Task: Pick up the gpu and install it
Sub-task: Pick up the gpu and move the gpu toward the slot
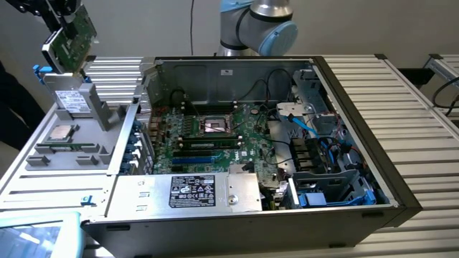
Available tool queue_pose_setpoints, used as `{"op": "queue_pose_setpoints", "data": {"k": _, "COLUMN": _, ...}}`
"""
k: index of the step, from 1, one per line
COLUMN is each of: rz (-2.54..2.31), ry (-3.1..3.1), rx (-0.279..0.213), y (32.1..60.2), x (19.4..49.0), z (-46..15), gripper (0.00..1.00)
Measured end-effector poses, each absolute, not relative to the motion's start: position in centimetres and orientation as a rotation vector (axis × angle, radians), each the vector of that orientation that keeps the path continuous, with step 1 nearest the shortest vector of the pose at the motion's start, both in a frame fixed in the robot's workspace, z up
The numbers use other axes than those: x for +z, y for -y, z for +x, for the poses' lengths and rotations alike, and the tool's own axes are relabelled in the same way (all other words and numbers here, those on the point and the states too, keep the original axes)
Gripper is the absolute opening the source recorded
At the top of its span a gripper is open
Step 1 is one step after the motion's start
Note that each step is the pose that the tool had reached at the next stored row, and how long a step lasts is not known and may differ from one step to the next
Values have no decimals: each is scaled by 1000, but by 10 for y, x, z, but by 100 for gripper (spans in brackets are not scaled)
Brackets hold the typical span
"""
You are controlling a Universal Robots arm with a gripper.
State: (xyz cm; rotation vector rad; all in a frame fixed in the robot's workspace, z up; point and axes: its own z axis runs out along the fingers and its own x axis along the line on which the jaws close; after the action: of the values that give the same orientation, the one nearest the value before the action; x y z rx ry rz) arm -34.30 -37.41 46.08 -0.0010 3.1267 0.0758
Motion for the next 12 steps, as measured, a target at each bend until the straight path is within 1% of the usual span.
{"op": "queue_pose_setpoints", "data": {"k": 12, "rz": -283, "ry": -3119, "rx": 77, "y": 374, "x": 462, "z": -343, "gripper": 28}}
